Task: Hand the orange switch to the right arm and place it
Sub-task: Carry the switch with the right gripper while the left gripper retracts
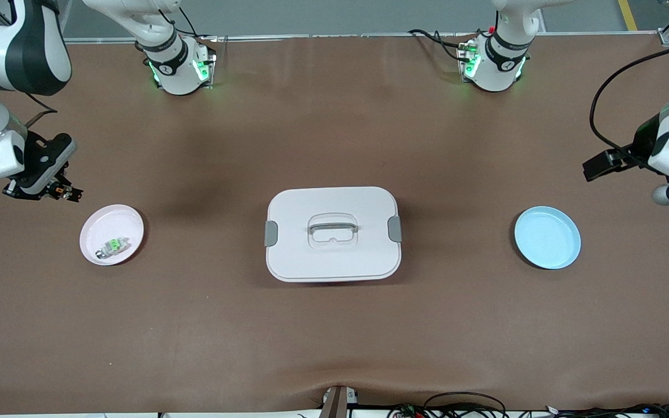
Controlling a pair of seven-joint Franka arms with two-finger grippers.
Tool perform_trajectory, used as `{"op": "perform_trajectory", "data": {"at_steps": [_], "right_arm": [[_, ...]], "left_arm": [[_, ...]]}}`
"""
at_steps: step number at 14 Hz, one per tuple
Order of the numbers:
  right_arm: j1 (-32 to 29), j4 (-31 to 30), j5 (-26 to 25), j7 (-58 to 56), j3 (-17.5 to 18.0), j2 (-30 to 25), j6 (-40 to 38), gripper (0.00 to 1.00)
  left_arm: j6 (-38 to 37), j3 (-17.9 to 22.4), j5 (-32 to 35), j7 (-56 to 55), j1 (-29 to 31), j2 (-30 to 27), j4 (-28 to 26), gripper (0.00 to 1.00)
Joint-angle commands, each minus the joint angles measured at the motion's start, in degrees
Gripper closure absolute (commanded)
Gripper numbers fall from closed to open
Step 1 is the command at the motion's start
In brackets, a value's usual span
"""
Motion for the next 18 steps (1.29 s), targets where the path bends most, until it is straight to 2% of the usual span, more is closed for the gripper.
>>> {"op": "perform_trajectory", "data": {"at_steps": [1, 3, 4, 7, 13, 18], "right_arm": [[-2.8, -2.6, -0.9, -3.6, 1.1, -0.9, 2.6, 0.96], [-3.8, -4.5, -0.9, -4.0, 1.1, -0.8, 4.8, 0.96], [-4.1, -5.5, -0.9, -4.1, 1.1, -0.7, 6.0, 0.96], [-4.7, -6.7, -0.9, -7.9, 1.1, -0.2, 6.4, 0.96], [-6.8, -7.5, -0.9, -11.1, 1.1, 4.0, 6.6, 0.97], [-8.3, -7.4, -0.9, -11.2, 1.1, 9.6, 9.7, 0.96]], "left_arm": [[4.0, 4.3, -1.3, 4.3, -2.3, -4.5, -6.2, 0.00], [5.1, 9.2, -2.9, 7.2, -5.7, -5.8, -7.9, 0.00], [5.6, 9.6, -3.7, 8.0, -5.7, -6.5, -9.0, 0.00], [6.9, 9.6, -3.8, 8.1, -5.8, -8.4, -11.3, 0.00], [5.4, 8.8, -4.0, 8.7, -5.6, -9.1, -10.8, 0.00], [4.3, 9.1, -10.0, 8.4, -5.3, -10.0, -9.7, 0.00]]}}
